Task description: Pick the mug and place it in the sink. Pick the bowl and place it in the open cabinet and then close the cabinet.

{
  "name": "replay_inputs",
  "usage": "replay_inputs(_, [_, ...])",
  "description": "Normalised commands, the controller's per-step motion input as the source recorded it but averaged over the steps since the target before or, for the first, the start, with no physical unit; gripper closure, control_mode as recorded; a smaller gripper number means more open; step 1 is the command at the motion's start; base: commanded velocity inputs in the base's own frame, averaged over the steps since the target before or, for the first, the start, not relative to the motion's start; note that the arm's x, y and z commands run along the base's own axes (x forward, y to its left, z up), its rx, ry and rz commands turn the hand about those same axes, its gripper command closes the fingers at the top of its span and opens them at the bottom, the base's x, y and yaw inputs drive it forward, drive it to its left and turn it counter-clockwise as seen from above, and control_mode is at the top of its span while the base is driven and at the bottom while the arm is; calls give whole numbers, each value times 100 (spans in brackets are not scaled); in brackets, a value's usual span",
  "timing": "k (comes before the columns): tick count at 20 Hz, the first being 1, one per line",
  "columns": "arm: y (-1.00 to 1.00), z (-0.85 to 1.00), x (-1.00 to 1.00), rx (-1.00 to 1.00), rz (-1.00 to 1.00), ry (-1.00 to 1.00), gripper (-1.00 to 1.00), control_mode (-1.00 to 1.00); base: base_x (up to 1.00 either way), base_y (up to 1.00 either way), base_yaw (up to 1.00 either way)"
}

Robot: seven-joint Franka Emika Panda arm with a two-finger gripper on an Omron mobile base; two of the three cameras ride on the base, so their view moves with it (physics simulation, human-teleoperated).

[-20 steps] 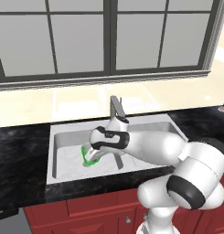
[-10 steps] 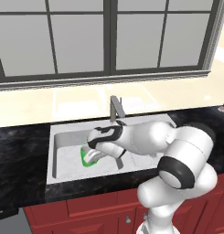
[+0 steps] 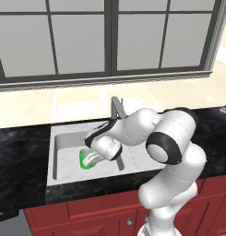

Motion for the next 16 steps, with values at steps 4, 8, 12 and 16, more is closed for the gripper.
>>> replay_inputs(4, [21,-19,36,0,0,0,100,-100,0,0,0])
replay_inputs(8, [19,-23,41,0,0,0,100,-100,0,0,0])
replay_inputs(12, [17,-21,38,0,0,0,100,-100,0,0,0])
replay_inputs(16, [18,-21,29,0,0,0,-100,-100,0,0,0])
